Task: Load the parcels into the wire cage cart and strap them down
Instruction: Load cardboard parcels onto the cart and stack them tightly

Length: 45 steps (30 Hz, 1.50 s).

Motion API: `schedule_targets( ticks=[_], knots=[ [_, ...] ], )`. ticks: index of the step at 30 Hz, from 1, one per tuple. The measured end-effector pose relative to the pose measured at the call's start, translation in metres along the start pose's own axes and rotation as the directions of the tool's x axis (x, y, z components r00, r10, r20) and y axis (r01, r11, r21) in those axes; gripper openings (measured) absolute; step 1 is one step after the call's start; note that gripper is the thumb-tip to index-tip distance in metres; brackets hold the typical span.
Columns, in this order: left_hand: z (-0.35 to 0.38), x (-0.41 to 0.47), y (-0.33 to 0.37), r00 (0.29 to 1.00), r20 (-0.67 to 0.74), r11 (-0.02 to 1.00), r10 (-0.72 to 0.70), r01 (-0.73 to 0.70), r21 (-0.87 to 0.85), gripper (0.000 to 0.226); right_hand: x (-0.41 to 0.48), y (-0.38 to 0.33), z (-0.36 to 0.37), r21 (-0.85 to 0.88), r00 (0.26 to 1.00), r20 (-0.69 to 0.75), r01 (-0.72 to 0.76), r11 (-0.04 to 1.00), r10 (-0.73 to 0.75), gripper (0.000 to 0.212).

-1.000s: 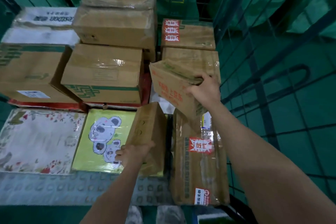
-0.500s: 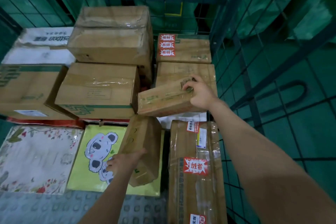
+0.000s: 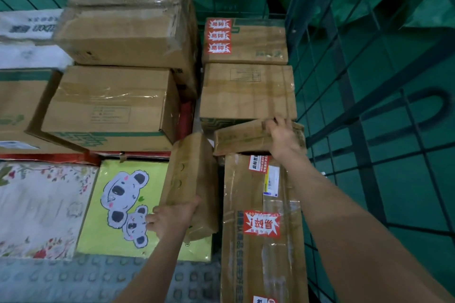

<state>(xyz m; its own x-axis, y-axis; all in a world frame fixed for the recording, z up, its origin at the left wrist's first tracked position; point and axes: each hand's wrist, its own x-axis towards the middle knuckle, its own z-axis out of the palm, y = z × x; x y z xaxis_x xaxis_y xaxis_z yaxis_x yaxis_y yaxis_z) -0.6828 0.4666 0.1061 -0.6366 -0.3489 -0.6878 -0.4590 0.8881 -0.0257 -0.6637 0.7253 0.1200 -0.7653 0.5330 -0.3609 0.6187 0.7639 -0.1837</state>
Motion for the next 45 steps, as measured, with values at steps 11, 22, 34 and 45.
schedule_targets(
  ticks=[11, 22, 34, 45],
  knots=[
    [0.025, 0.006, -0.018, 0.989, -0.145, 0.975, 0.021, -0.053, -0.216, 0.123, 0.030, 0.034, 0.035, 0.229, 0.997, -0.078, 0.041, 0.973, -0.024, 0.037],
    [0.027, 0.011, -0.034, 0.971, -0.233, 0.966, 0.056, -0.111, -0.234, 0.120, 0.025, 0.041, 0.027, 0.284, 0.999, -0.040, 0.011, 0.959, 0.000, 0.035],
    [0.035, 0.009, -0.055, 0.988, -0.150, 0.982, -0.023, -0.005, -0.187, 0.125, 0.020, -0.017, -0.005, 0.179, 0.997, 0.000, 0.076, 0.981, -0.077, 0.033],
    [0.049, 0.037, -0.078, 0.999, -0.047, 0.990, 0.019, -0.012, 0.139, 0.117, 0.009, -0.098, -0.013, 0.053, 0.971, -0.091, 0.226, 0.973, -0.220, 0.057]
  ],
)
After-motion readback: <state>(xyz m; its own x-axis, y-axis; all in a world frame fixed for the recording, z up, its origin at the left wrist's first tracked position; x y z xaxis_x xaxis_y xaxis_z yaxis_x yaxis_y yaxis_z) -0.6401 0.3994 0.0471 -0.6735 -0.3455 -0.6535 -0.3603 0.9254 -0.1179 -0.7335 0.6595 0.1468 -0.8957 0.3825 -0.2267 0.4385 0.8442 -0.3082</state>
